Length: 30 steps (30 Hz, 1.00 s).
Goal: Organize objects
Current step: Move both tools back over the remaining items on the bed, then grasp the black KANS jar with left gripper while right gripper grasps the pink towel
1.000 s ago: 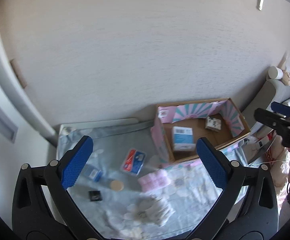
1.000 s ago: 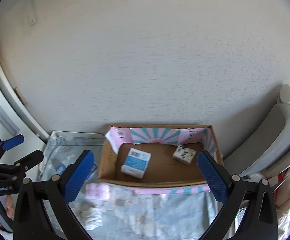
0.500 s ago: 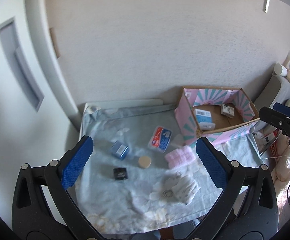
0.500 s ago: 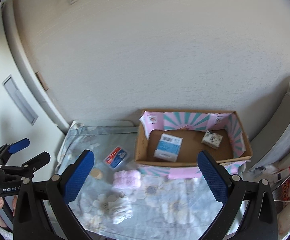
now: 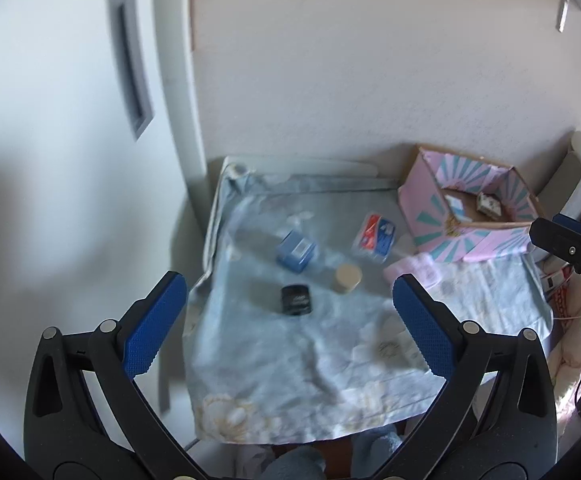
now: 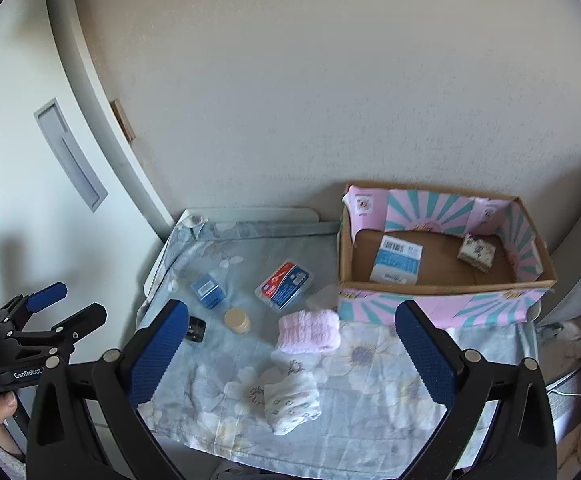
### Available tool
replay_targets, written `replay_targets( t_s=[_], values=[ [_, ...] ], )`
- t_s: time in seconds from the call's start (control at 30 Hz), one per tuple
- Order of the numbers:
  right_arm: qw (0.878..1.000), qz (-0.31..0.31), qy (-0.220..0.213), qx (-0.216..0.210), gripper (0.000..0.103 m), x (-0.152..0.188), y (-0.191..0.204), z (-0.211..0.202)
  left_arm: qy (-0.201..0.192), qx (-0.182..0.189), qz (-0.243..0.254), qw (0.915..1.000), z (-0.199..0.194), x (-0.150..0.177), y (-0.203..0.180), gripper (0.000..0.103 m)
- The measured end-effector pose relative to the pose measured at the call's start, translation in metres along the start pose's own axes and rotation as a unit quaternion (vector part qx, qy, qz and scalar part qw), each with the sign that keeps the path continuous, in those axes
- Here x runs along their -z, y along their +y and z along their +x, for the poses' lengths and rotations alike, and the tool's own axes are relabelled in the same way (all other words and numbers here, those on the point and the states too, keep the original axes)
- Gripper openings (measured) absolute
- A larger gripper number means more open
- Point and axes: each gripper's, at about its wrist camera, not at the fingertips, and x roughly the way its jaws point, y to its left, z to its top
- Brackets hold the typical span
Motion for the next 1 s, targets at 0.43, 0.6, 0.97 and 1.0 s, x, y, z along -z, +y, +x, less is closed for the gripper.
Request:
replay_targets(
  t_s=[0.43, 0.6, 0.97, 1.0],
  values=[
    [0.999, -0.003, 0.031, -0.012, 0.103, 0.047, 0.0, 0.064, 0.012, 0.011, -0.012, 0.9998, 0.053, 0.044, 0.007, 0.101],
    [0.999, -0.006, 0.039, -0.006, 0.103, 0.056, -0.006, 0.093, 0.022, 0.014, -0.013, 0.9996, 0.09, 0.053, 0.001, 0.096],
    [0.998, -0.029, 0.051, 0.017, 0.103, 0.068, -0.013, 0.149, 0.04, 0.013, -0.033, 0.9985, 0.154, 0.064, -0.003, 0.073],
    [0.998, -0.032, 0.053, 0.02, 0.103, 0.068, -0.014, 0.153, 0.045, 0.013, -0.033, 0.9984, 0.159, 0.064, -0.003, 0.071]
  ],
)
